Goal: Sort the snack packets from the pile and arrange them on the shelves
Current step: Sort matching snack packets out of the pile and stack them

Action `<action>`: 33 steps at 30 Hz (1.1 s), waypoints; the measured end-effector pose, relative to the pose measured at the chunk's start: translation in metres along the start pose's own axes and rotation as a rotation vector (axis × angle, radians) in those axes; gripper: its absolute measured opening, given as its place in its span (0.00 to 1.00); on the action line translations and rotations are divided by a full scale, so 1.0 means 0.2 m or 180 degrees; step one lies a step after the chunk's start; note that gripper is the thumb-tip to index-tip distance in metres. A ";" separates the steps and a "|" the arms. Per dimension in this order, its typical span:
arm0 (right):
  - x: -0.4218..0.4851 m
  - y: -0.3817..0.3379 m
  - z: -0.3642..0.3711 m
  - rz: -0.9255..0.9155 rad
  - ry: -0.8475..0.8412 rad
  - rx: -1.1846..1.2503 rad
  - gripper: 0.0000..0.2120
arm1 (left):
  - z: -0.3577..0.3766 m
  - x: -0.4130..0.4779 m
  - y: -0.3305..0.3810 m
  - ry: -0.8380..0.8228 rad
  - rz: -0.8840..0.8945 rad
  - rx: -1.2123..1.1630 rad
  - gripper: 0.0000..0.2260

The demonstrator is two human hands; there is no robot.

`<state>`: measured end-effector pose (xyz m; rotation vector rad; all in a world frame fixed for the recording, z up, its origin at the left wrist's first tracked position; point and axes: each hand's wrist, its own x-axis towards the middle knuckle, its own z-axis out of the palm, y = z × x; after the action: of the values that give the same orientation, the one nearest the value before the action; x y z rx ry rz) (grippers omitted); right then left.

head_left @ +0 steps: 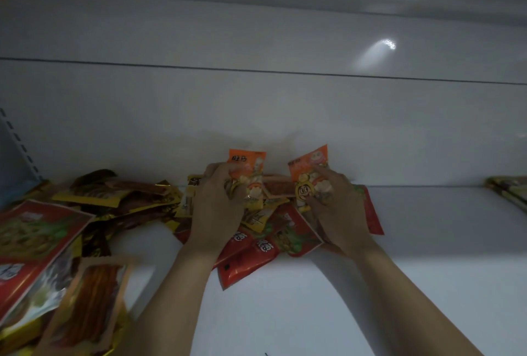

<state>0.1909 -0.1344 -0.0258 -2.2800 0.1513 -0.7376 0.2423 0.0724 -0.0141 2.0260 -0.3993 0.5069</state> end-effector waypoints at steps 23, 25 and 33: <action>-0.81 0.25 -1.32 0.0458 0.1039 0.1118 0.25 | 0.67 -0.72 1.17 -0.1305 -0.0023 -0.1693 0.17; -0.94 0.37 -1.50 0.0589 0.1197 0.0975 0.24 | 0.78 -0.87 1.32 -0.1533 0.0096 -0.1611 0.21; -1.36 0.67 -2.00 0.1043 0.1707 0.0878 0.13 | 1.18 -1.34 1.70 -0.1974 0.0012 -0.1785 0.23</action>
<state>-0.2415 -0.3913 -0.0132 -1.6996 0.6165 -1.0980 -0.1051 -0.2770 -0.0009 1.5882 -0.8152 -0.2392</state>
